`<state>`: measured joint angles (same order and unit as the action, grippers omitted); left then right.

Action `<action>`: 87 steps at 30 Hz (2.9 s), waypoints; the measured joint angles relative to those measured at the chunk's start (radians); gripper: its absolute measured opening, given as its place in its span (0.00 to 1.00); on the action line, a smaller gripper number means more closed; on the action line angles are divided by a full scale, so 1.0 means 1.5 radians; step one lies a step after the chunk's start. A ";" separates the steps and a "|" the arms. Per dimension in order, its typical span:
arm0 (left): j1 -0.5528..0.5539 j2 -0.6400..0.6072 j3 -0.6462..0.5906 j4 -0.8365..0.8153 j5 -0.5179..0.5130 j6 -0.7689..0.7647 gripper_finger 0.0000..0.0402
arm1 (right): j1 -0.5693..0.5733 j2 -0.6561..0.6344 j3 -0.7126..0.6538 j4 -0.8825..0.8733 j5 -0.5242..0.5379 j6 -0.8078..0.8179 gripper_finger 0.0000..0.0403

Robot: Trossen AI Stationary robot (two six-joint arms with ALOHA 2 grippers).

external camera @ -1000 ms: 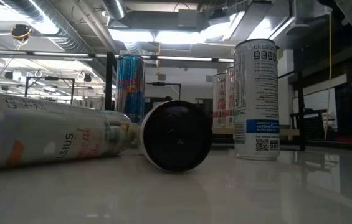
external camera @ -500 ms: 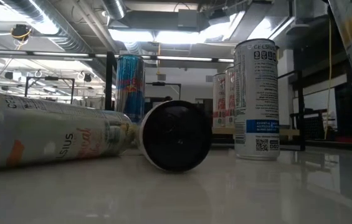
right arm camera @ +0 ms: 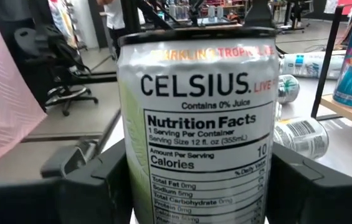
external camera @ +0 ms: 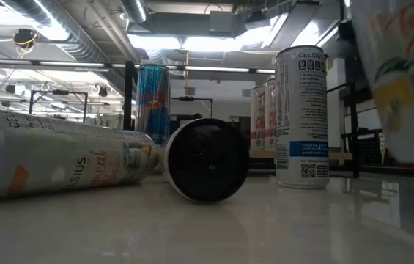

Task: Place canned beverage on shelf
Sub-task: Put the white-yellow soda can on the shelf

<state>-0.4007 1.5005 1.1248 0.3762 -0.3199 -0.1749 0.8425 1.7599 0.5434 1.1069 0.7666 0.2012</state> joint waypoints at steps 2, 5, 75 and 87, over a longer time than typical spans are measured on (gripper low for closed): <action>-0.002 0.000 0.000 0.001 0.000 -0.002 0.67 | -0.007 0.014 0.004 -0.001 -0.006 0.000 0.62; -0.006 0.000 0.000 0.002 0.000 -0.001 0.67 | -0.026 0.031 0.016 0.001 -0.012 -0.002 0.62; 0.018 0.209 0.000 -0.016 0.086 -0.023 0.97 | -0.092 0.078 0.045 -0.023 -0.152 0.201 0.62; 0.016 0.238 0.000 0.008 0.091 -0.059 0.97 | -0.092 0.078 0.045 -0.023 -0.145 0.191 0.62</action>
<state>-0.3774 1.8580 1.1248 0.3882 -0.1840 -0.2628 0.7052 1.8767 0.6102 1.0729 0.5495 0.4877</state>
